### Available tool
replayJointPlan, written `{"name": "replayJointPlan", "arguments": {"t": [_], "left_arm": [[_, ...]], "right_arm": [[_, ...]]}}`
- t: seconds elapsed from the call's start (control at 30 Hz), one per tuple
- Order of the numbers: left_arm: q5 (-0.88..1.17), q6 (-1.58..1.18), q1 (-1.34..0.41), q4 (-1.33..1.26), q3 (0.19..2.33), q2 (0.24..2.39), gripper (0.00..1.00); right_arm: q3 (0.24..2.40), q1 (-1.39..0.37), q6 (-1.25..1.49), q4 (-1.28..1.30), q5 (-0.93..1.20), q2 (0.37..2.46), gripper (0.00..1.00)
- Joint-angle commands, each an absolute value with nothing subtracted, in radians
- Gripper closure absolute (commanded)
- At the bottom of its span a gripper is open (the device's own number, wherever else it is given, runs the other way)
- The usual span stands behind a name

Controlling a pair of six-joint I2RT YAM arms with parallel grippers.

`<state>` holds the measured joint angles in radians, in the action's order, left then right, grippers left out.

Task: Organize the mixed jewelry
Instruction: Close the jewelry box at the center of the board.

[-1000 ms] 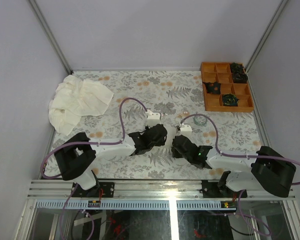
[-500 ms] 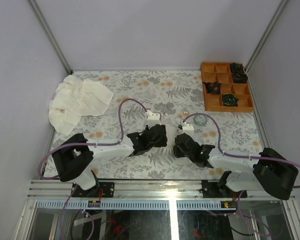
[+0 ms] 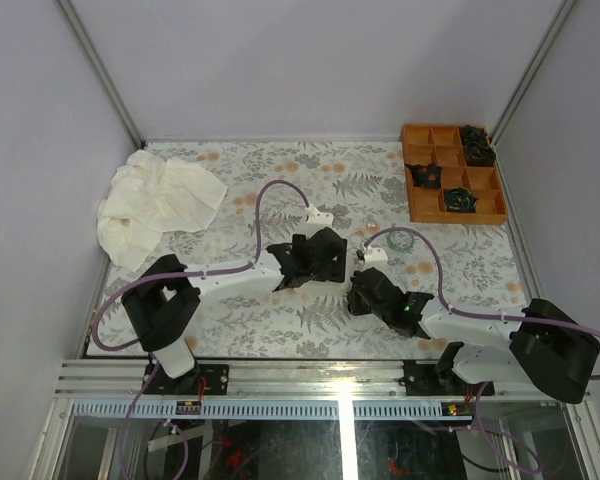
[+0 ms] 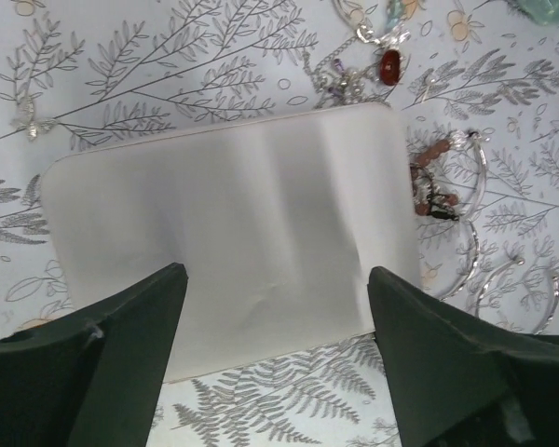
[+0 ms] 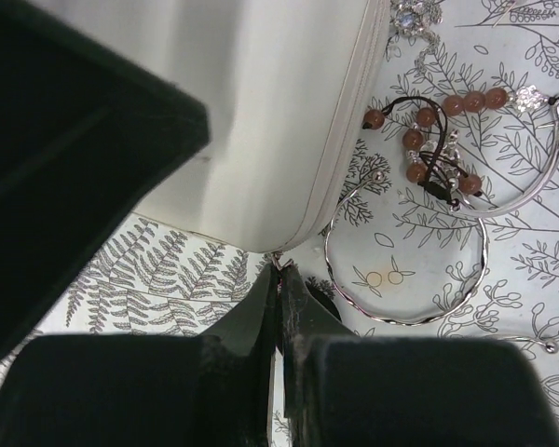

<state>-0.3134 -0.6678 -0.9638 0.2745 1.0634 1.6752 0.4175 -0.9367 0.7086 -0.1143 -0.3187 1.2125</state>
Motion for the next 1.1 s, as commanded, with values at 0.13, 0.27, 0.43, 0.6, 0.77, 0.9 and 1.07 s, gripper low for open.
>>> {"name": "replayJointPlan", "arguments": {"t": [0.13,0.27,0.43,0.6,0.77,0.9,1.07], "left_arm": [[-0.315,-0.551,-0.948,0.363,1.259,1.769,0.09],[-0.27,-0.5,-0.924,0.362,1.38,1.85,0.09],[-0.254,-0.508,-0.915,0.368,1.451,1.926,0.09],[-0.233,-0.525,-0.911,0.306,1.437,1.943,0.09],[-0.215,-0.519,-0.909,0.258,1.415,1.979,0.1],[-0.218,-0.532,-0.908,0.246,1.359,1.984,0.14],[-0.241,-0.554,-0.909,0.214,1.276,1.992,0.17]], "right_arm": [[0.373,-0.928,0.655,-0.312,-0.274,1.22,1.0],[0.364,-0.929,0.641,-0.362,-0.248,1.241,1.0],[0.375,-0.929,0.627,-0.374,-0.235,1.255,1.0],[0.368,-0.928,0.623,-0.412,-0.221,1.275,1.0],[0.37,-0.928,0.621,-0.416,-0.214,1.284,1.0],[0.371,-0.928,0.618,-0.421,-0.21,1.294,1.0],[0.375,-0.929,0.614,-0.432,-0.196,1.313,1.0]]}}
